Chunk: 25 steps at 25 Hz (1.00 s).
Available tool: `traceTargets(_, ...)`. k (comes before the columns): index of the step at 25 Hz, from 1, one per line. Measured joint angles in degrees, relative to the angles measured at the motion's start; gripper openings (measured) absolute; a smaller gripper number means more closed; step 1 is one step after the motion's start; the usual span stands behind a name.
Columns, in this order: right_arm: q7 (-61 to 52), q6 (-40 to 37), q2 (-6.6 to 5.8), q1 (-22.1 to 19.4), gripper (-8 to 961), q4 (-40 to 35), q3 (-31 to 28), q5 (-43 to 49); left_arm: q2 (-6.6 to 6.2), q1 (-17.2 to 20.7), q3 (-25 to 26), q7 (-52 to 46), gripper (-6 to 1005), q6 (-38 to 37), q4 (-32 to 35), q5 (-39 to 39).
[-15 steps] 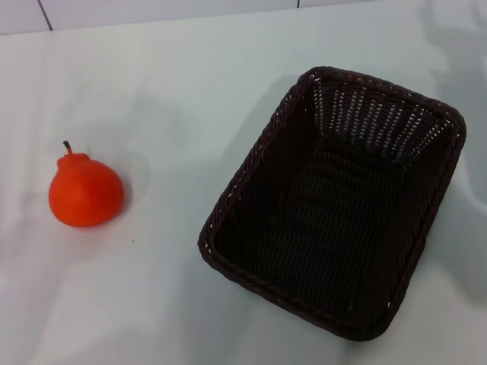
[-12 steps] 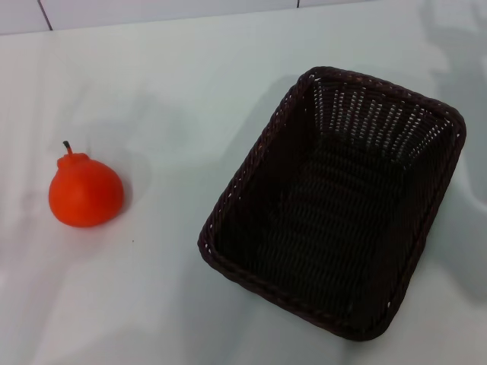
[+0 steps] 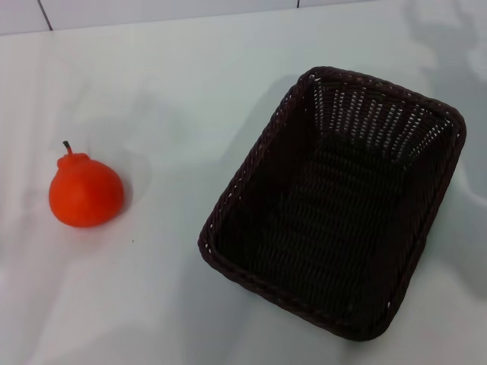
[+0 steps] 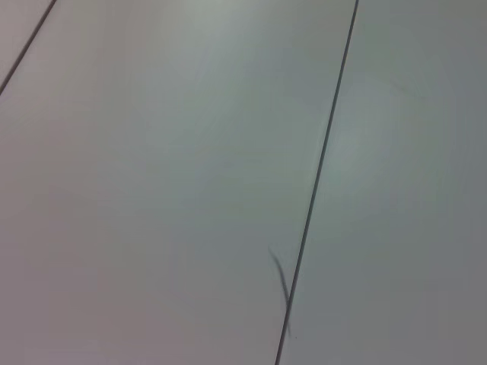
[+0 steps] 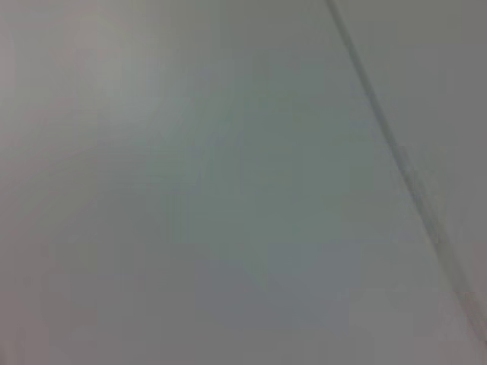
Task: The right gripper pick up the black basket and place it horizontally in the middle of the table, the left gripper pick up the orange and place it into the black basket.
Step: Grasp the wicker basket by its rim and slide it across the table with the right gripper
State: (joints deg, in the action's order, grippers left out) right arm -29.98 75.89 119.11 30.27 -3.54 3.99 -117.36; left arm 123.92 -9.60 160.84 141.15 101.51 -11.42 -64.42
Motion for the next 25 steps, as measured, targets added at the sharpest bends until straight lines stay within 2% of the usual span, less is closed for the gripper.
traceTargets(2, -7.94, -2.44, -0.57, 0.10, 826, -4.04, 4.54, 4.43, 0.00, -0.12, 0.00, 0.00, 826, -0.06, -0.04, 0.00)
traceTargets(6, -35.60, -6.82, -2.55, 0.13, 824, -18.86, 17.42, 20.34, 0.00, -0.21, 0.00, 0.00, 825, -0.19, -0.23, 0.07)
traceTargets(10, -64.37, -4.93, -6.35, 1.04, 823, -34.09, 31.04, 40.38, 0.00, -0.30, 0.25, -0.03, 824, -0.48, -0.26, 0.14)
traceTargets(11, -76.21, -1.86, -7.74, 2.44, 822, -40.34, 34.89, 50.41, 0.00, -0.32, 0.40, -0.04, 824, -0.51, -0.22, 0.15)
traceTargets(12, -76.21, -1.86, -7.74, 2.44, 822, -40.34, 34.89, 50.41, 0.00, -0.36, 0.52, -0.04, 824, -0.54, -0.16, 0.16)
traceTargets(15, -87.19, 5.30, -8.64, 5.94, 820, -47.33, 36.27, 64.31, 0.00, -0.48, 0.61, -0.05, 824, -0.63, -0.09, 0.17)
traceTargets(17, -93.98, 12.26, -9.08, 10.18, 820, -50.92, 36.44, 74.43, 0.00, -0.51, 0.63, -0.06, 825, -0.69, -0.04, 0.18)
traceTargets(21, -96.92, 17.00, -8.49, 13.43, 818, -53.78, 36.73, 81.18, 0.00, -0.51, 0.69, -0.08, 824, -0.70, 0.00, 0.18)
traceTargets(25, -97.47, 18.18, -7.93, 15.32, 816, -55.13, 39.02, 85.83, 0.04, -0.23, 0.71, -0.08, 824, -0.70, 0.01, 0.18)
